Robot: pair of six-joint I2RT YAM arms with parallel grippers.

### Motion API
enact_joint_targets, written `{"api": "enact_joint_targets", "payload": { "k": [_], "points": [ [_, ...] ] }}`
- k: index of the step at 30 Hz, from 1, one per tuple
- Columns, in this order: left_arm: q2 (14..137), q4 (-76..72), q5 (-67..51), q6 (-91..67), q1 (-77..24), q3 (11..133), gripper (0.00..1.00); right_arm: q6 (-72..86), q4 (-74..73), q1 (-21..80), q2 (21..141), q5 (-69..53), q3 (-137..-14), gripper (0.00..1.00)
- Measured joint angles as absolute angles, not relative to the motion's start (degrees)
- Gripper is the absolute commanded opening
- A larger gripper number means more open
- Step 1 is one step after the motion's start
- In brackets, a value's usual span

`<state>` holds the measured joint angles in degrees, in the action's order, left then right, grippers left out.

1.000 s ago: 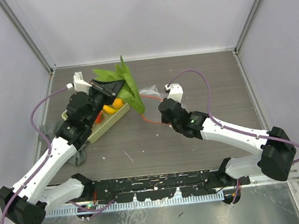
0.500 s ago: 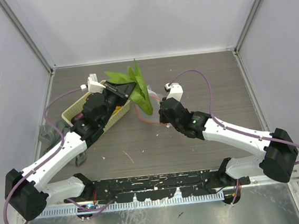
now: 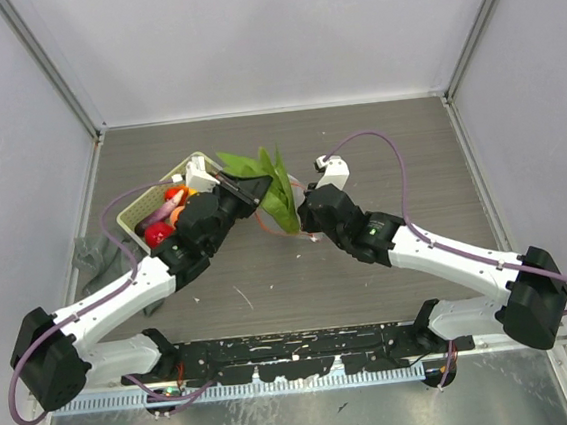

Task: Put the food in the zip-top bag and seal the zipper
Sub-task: Place the fake vegetable in the zipper food storage bag.

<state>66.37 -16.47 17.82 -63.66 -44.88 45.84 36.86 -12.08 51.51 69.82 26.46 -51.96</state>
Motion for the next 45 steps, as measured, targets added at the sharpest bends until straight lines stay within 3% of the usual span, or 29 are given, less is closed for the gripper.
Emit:
{"api": "enact_joint_targets", "payload": {
  "k": [5,15,22,28,30,38,45],
  "points": [
    [66.7,-16.7,18.7,-63.4,-47.1,44.6,0.15,37.0,-11.8,51.5,69.7,26.5,-51.9,0.00],
    [66.7,-14.5,20.0,-60.5,-48.5,43.5,0.46,37.0,-11.7,51.4,69.7,26.7,-51.9,0.00],
    [65.7,-5.2,19.0,-57.1,-48.5,45.9,0.47,36.9,-11.6,51.4,69.7,26.7,-51.9,0.00],
    [65.5,2.4,16.3,-55.4,-48.5,49.4,0.30,36.6,-11.6,51.4,69.7,26.7,-51.7,0.00],
    [65.5,4.0,15.4,-55.2,-48.5,50.0,0.29,36.5,-11.6,51.4,69.7,26.7,-51.7,0.00],
    [67.0,11.8,13.3,-54.1,-48.5,54.8,0.47,36.3,-11.6,51.3,69.7,26.7,-51.7,0.00],
    [65.6,21.3,16.8,-51.2,-48.5,58.3,0.51,36.1,-11.7,51.3,69.1,26.7,-51.5,0.00]
  ]
}}
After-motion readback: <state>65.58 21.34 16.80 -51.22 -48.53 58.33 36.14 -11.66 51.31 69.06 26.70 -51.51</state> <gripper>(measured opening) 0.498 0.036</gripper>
